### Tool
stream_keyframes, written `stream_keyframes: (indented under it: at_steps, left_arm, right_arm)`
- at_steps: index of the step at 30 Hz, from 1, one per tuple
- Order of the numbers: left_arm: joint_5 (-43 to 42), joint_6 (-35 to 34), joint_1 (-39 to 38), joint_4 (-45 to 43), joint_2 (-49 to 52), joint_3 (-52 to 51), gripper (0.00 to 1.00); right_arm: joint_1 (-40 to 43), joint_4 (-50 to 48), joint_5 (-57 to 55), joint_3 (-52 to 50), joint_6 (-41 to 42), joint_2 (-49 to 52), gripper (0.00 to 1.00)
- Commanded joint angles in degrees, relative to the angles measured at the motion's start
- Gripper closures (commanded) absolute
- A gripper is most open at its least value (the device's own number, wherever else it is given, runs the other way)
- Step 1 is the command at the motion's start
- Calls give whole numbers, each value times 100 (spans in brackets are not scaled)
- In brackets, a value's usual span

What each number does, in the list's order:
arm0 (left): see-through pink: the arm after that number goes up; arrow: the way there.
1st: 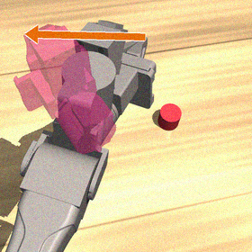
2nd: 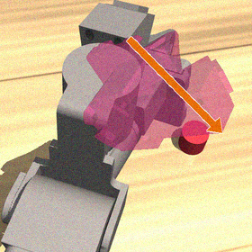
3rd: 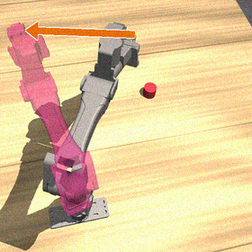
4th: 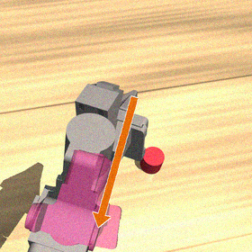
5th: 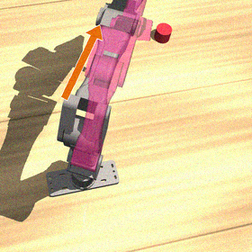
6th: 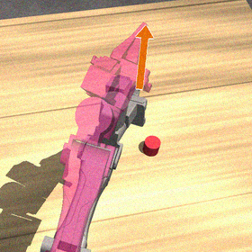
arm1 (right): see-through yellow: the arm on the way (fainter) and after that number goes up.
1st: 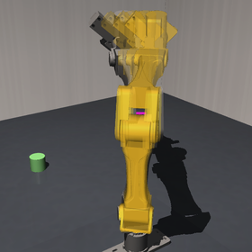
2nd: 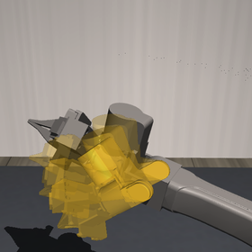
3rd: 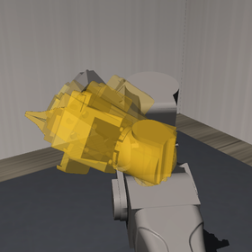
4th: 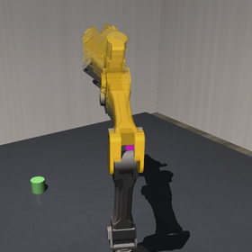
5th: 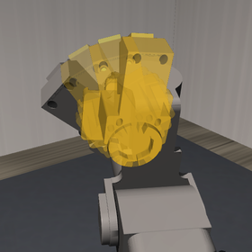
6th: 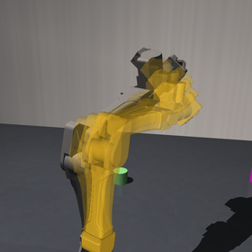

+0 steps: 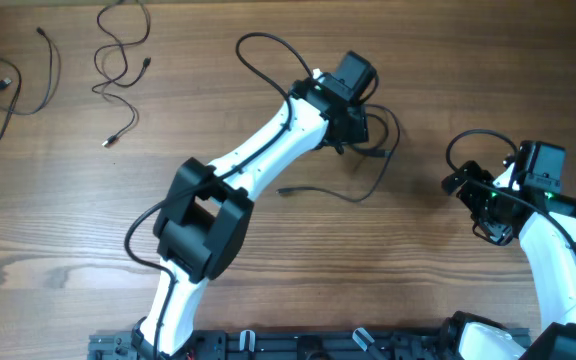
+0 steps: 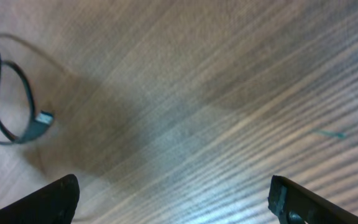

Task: Untangle cables
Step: 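Return the left gripper to center and grip the remaining black cable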

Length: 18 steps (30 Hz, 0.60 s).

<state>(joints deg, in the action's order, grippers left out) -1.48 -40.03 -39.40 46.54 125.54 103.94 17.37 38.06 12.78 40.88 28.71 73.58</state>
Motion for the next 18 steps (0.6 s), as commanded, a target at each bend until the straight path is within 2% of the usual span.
stream_keyframes:
  at_steps: [1, 6, 11, 13, 18]
  left_arm:
    - [455, -417, 61, -216, 402, 17, 32]
    - [529, -411, 22, -590, 660, 17, 32]
    - [962, -343, -63, -627, 767, 17, 41]
    - [1005, -15, -109, -678, 868, 17, 43]
    - [1414, 713, -286, -662, 1012, 17, 42]
  right_arm:
    - [13, 66, -76, 74, -428, -72, 0]
    - [13, 96, -70, 74, -455, -72, 1]
    - [13, 131, -57, 74, -457, -72, 0]
    - [13, 136, 48, 74, -461, -72, 0]
    - [13, 131, 59, 74, -466, -72, 0]
